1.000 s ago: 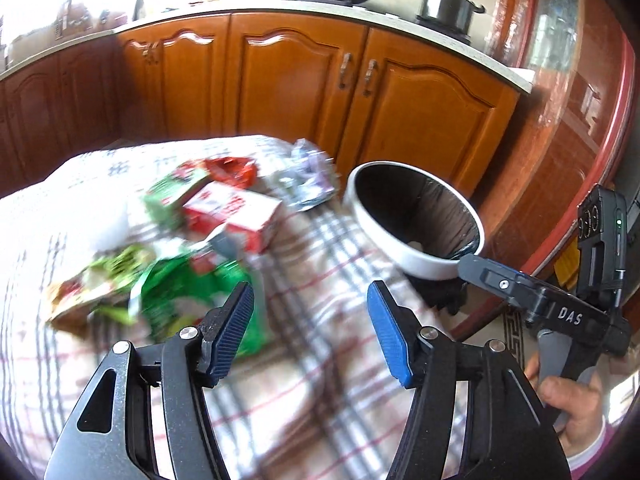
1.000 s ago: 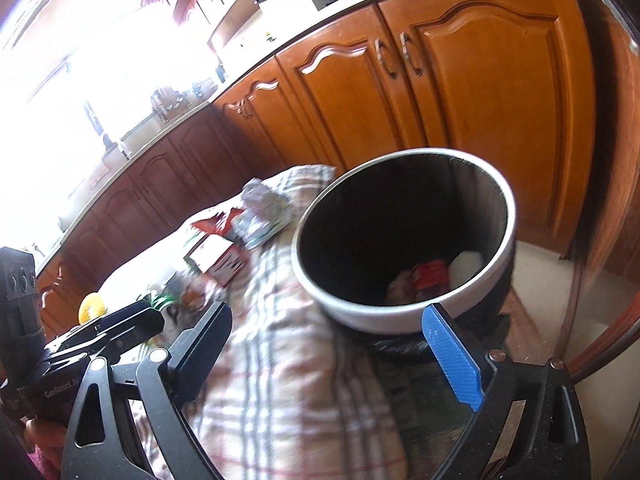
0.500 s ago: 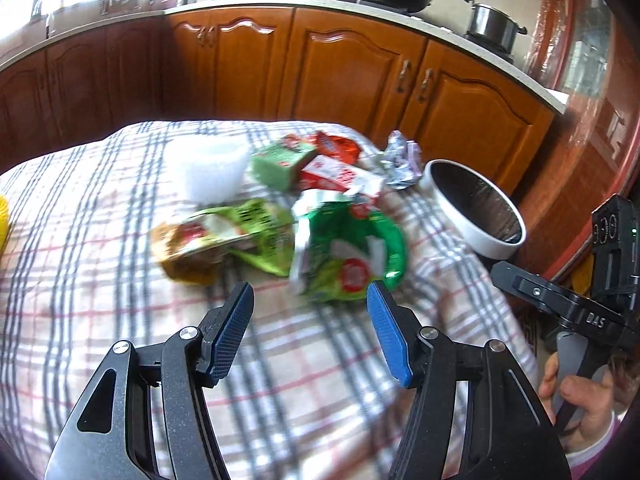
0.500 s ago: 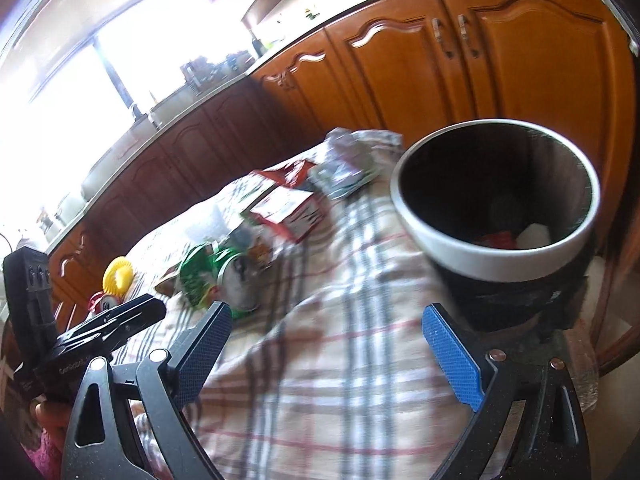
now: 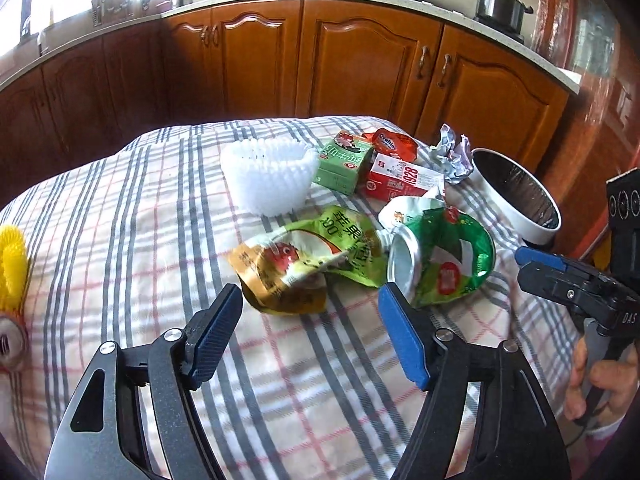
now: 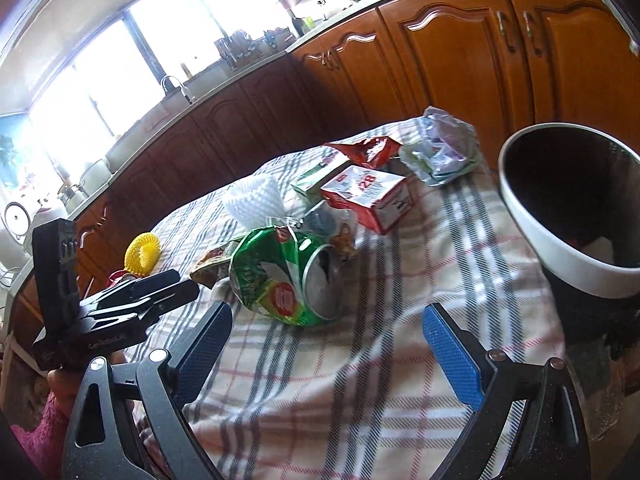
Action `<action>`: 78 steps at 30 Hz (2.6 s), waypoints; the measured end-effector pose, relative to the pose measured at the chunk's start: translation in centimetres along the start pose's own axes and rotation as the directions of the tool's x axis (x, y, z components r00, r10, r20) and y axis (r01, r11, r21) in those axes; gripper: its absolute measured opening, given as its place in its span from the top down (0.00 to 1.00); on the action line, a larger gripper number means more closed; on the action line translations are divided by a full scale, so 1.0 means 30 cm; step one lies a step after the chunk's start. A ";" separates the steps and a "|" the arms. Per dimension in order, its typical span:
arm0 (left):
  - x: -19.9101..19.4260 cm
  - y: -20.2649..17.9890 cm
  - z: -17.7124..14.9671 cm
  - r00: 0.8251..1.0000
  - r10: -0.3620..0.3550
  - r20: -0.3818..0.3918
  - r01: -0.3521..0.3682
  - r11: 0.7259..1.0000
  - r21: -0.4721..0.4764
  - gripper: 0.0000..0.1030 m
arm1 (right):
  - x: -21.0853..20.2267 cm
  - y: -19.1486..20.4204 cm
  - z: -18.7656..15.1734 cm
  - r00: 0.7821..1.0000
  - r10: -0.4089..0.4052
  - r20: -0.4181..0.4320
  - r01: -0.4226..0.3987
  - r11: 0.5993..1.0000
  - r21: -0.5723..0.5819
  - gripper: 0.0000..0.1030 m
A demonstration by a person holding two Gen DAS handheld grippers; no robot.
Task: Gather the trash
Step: 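Move both open tools back toward the remaining trash, then grasp the yellow-green juice pouch with the left tool while the right tool grasps the green crushed can, then carry the pouch and can over the trash bin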
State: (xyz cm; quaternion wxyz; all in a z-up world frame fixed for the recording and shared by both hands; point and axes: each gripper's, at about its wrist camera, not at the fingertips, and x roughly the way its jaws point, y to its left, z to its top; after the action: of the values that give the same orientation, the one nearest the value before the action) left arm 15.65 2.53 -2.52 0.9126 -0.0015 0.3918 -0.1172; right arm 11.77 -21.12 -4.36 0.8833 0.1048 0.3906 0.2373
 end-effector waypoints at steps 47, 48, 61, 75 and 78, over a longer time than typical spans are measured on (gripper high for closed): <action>-0.065 -0.251 0.014 0.979 -0.195 0.066 0.200 0.977 -0.073 0.51 | -0.285 -0.250 -0.018 0.992 -0.066 0.112 0.052 0.992 0.117 0.69; -0.062 -0.272 0.021 0.977 -0.204 0.067 0.209 0.976 -0.065 0.51 | -0.294 -0.263 -0.017 0.991 -0.071 0.116 0.057 0.991 0.124 0.69; 0.011 -0.471 0.113 0.963 -0.264 0.046 0.264 0.965 0.008 0.51 | -0.367 -0.416 -0.001 0.979 -0.139 0.149 0.110 0.976 0.188 0.69; 0.122 -0.597 0.193 0.962 -0.274 0.005 0.273 0.961 0.051 0.51 | -0.410 -0.551 0.050 0.963 -0.220 0.154 0.185 0.959 0.217 0.69; 0.140 -0.618 0.214 0.961 -0.275 0.001 0.275 0.960 0.059 0.51 | -0.413 -0.578 0.066 0.959 -0.241 0.149 0.206 0.954 0.219 0.69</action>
State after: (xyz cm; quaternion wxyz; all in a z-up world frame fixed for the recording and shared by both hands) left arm 19.10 -16.98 0.68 0.8889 -0.0299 0.3799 -0.2541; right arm 11.87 -42.33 -1.51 0.9200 0.1690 0.3433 0.0845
